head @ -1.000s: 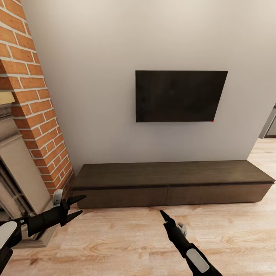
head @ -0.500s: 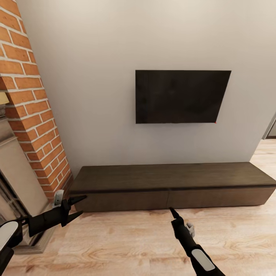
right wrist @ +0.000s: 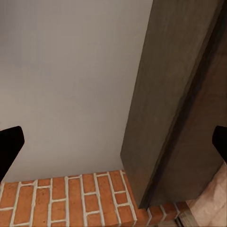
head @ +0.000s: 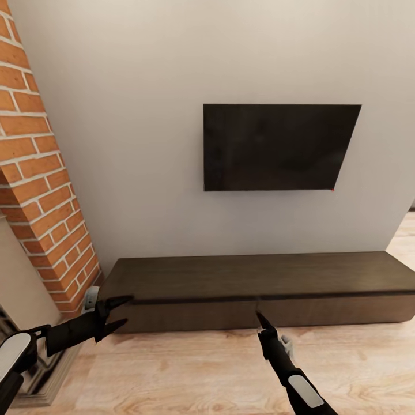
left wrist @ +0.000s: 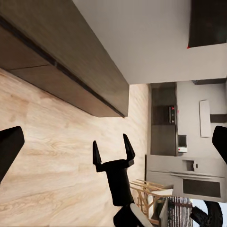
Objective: Place each of the two pumpkins and all three candles from the living room inside a cabinet in the living room (use any cabinet), then make sure every cabinet is closed, and position the cauldron so it is next to a table in the living room.
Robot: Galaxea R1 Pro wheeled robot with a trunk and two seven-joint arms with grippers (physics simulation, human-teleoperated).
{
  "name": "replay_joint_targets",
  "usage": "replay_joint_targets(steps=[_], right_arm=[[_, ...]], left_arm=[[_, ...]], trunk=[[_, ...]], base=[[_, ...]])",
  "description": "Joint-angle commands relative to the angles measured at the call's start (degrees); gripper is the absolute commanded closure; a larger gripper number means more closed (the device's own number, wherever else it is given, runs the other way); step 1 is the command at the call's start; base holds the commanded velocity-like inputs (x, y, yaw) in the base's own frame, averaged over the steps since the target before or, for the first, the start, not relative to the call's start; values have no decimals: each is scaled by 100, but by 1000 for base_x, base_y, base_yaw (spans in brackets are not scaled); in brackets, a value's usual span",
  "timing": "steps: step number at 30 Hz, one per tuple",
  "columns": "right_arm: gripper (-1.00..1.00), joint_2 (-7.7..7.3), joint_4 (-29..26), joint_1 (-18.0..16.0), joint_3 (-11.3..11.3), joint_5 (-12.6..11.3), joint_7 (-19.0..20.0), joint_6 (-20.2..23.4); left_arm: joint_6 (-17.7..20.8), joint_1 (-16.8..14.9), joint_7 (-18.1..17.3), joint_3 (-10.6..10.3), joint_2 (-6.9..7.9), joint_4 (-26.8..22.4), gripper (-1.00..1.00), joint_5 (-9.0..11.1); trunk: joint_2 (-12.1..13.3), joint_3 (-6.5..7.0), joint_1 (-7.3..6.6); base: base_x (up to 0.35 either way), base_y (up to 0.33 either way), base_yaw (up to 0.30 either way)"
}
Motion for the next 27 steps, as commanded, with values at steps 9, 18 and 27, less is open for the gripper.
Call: replay_joint_targets(steps=[9,18,27], right_arm=[[-100,5,2,-4,-40,-41,29,44],[-100,-4,3,-4,-48,-51,35,61],[-100,-7,2,-4,-41,-134,224,62]], left_arm=[[24,-4,12,-33,-13,-3,-100,21],[24,-4,-9,-106,-9,-68,-100,142],[24,-6,-9,-119,27,-79,-100,418]], trunk=[[-4,-6,4],[-4,-6,4],[-4,-6,4]], base=[[338,0,0],[198,0,0],[5,0,0]])
